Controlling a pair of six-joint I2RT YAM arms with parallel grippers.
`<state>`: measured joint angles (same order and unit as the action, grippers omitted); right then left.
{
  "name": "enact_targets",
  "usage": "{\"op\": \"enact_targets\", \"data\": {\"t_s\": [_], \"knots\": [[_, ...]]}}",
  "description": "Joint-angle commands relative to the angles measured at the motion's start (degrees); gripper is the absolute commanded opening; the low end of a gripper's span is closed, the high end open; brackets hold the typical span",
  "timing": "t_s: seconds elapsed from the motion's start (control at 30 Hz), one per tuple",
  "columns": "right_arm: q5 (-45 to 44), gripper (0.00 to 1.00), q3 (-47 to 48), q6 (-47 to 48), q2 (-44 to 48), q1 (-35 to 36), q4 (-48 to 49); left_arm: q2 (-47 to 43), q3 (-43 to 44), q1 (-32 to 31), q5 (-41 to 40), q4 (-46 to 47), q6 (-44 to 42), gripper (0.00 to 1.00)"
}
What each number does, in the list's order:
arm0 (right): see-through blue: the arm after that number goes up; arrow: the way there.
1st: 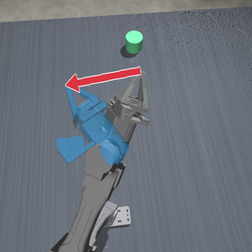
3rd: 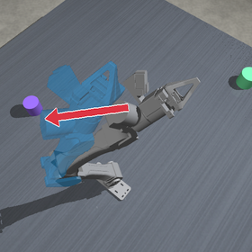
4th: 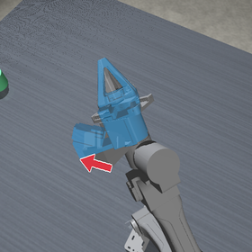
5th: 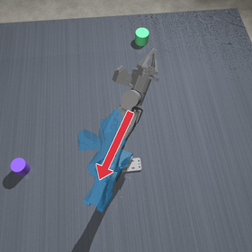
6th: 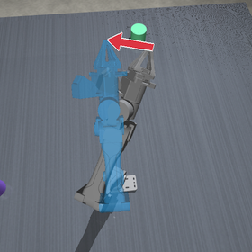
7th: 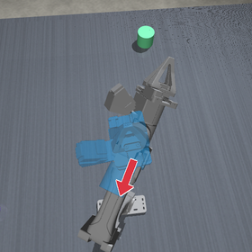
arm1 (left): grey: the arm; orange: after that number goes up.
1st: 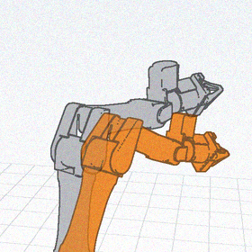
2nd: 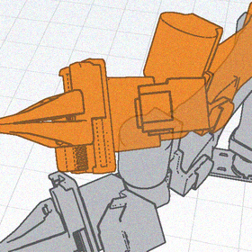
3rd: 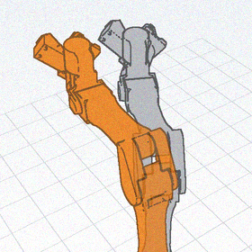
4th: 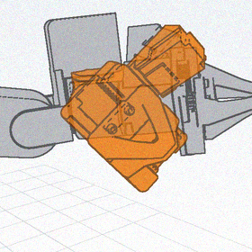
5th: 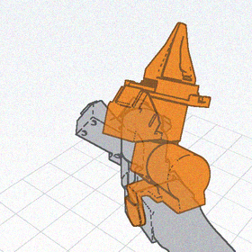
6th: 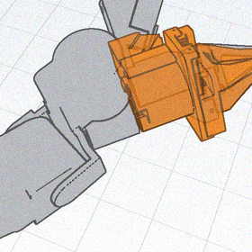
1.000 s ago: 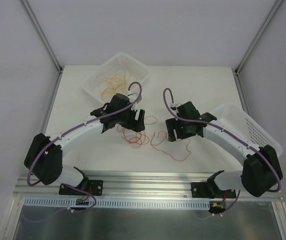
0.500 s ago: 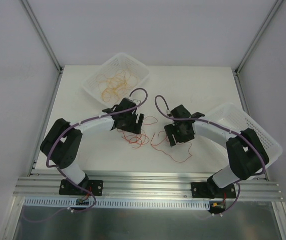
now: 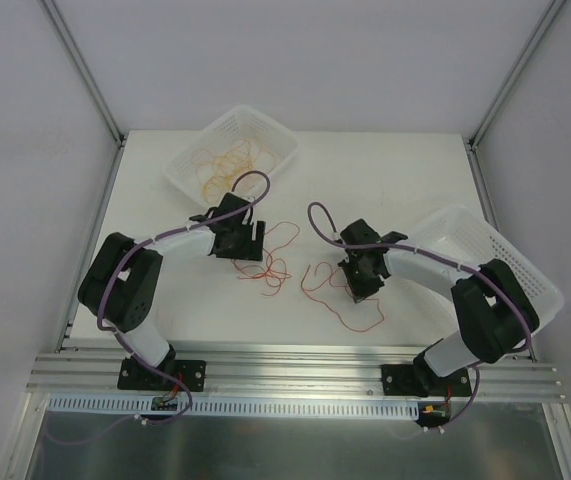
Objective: Untangle the cables
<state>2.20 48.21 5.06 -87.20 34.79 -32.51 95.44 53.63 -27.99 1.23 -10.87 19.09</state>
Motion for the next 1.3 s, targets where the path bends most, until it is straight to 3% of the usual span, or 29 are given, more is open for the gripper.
{"op": "enact_targets", "data": {"t_s": [0.0,0.1,0.3,0.5,0.67,0.9,1.0,1.13,1.27], "knots": [[-0.78,0.01,1.18,-0.14,6.06,0.90,-5.44,-0.34,-1.77,0.92,-0.97,-2.04,1.30,0.73],[-5.15,0.01,6.53,-0.05,13.07,0.81,-12.03,-1.39,-1.95,1.18,-0.97,-2.48,1.30,0.73],[-15.79,0.01,33.23,2.93,22.94,0.81,-27.15,-4.82,-2.03,1.44,-0.97,-3.28,0.51,0.73],[-21.17,0.01,55.03,6.45,27.51,0.63,-29.37,-9.38,-2.56,1.36,-0.27,-3.98,-0.63,0.75],[-29.78,0.01,58.41,10.23,31.82,0.46,-20.68,-14.83,-2.74,1.36,1.93,-3.98,-2.13,0.78],[-44.28,0.01,61.48,20.15,30.69,0.37,-12.23,-22.92,-2.30,1.44,5.44,-3.89,-5.73,0.93],[-45.70,0.01,64.02,24.02,29.46,0.28,-8.36,-26.70,-2.74,1.36,5.53,-3.89,-6.87,0.98],[-49.91,0.00,66.23,30.78,27.44,0.20,-2.22,-31.26,-3.97,1.36,5.18,-3.98,-8.72,0.99],[-53.26,0.01,60.10,38.69,27.96,-2.08,6.13,-34.35,-6.69,1.36,4.22,-3.89,-11.44,0.99]]}}
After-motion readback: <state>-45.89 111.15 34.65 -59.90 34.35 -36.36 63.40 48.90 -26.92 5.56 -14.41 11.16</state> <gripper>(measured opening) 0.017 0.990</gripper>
